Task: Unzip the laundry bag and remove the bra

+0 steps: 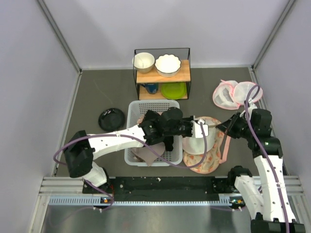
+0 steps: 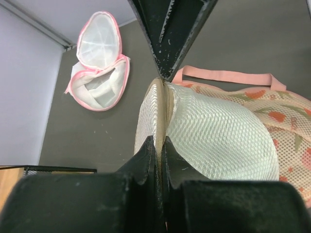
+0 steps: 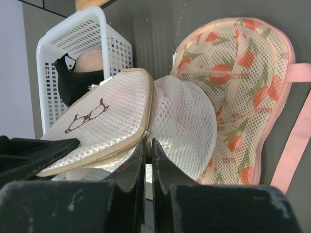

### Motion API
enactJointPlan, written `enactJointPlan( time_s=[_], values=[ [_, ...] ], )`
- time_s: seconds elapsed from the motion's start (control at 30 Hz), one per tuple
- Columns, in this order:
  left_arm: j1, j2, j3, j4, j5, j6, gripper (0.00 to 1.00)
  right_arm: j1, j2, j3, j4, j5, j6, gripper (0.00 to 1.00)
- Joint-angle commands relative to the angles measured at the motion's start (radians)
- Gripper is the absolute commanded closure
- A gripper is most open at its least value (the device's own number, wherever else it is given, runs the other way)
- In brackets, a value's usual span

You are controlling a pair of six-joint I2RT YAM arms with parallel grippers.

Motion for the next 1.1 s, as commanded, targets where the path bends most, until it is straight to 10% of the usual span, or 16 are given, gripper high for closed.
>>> enactJointPlan(
  time_s=[0.0, 0.43, 0.47, 0.53, 0.6, 1.07],
  values=[
    [0.016, -0.058, -0.004, 0.001, 0.066, 0.022, 1.00, -0.025, 0.021, -0.015, 0.063, 0.146, 0.006, 1.00],
    [0.051, 0.177, 0.281, 0.107, 0.239, 0.136, 1.00, -0.027, -0.054, 0.175, -0.034, 0.295, 0.012, 1.00],
    [0.056, 0.209, 0.307, 0.112, 0.238, 0.116, 0.86, -0.025, -0.059, 0.185, -0.037, 0.304, 0.014, 1.00],
    [0.068, 0.234, 0.384, 0.081, 0.232, 0.105, 0.27, -0.025, -0.065, 0.198, -0.046, 0.317, 0.014, 1.00],
    [0.077, 0.240, 0.411, 0.060, 0.200, 0.085, 0.01, -0.027, -0.082, 0.185, -0.049, 0.286, 0.017, 1.00],
    [0.061, -0.057, 0.178, -0.187, 0.172, -0.181, 0.01, -0.025, -0.129, -0.033, -0.028, -0.094, 0.015, 1.00]
  ],
)
